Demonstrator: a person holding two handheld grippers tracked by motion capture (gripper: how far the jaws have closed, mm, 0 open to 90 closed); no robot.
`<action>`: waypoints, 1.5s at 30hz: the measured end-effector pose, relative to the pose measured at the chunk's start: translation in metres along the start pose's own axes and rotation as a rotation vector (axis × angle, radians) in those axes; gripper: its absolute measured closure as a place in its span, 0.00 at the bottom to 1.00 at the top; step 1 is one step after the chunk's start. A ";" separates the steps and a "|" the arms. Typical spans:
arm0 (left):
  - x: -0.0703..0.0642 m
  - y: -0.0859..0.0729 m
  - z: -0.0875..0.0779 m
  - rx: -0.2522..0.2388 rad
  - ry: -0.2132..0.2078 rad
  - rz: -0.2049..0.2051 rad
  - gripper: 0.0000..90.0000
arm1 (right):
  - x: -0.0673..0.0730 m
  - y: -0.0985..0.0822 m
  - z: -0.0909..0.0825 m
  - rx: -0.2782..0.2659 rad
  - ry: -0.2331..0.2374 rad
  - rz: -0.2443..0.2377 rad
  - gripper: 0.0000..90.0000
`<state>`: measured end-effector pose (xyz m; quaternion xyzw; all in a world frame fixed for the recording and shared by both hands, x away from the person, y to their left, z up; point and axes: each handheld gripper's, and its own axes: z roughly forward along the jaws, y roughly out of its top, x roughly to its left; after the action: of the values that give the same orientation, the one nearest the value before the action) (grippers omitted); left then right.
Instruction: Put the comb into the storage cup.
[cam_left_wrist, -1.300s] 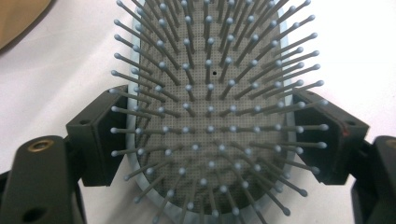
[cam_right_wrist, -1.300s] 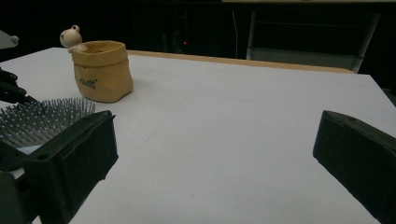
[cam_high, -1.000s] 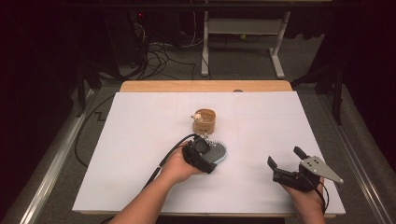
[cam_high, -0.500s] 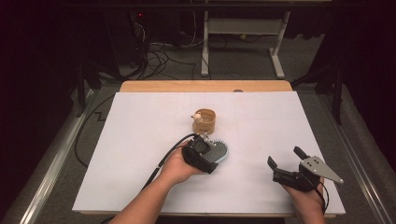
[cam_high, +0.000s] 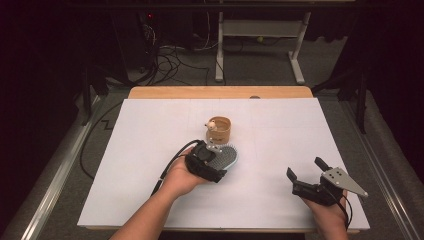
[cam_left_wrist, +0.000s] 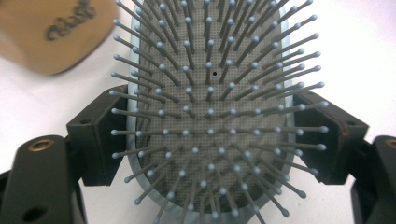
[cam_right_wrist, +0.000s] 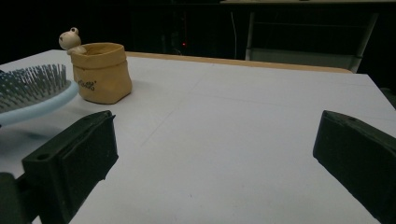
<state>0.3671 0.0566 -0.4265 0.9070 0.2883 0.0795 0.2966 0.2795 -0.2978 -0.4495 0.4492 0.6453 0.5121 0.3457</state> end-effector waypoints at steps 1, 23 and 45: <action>0.002 -0.002 -0.003 -0.010 0.002 -0.008 0.22 | 0.000 0.000 0.000 0.000 0.000 0.000 0.01; 0.024 -0.045 -0.023 -0.005 0.042 -0.065 0.22 | 0.001 0.000 0.000 0.002 -0.005 -0.004 0.01; 0.031 -0.062 -0.038 -0.168 0.039 -0.119 0.22 | 0.000 0.001 -0.001 -0.005 -0.004 -0.005 0.01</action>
<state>0.3508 0.1339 -0.4325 0.8583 0.3399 0.1033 0.3703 0.2784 -0.2985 -0.4483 0.4478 0.6443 0.5121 0.3494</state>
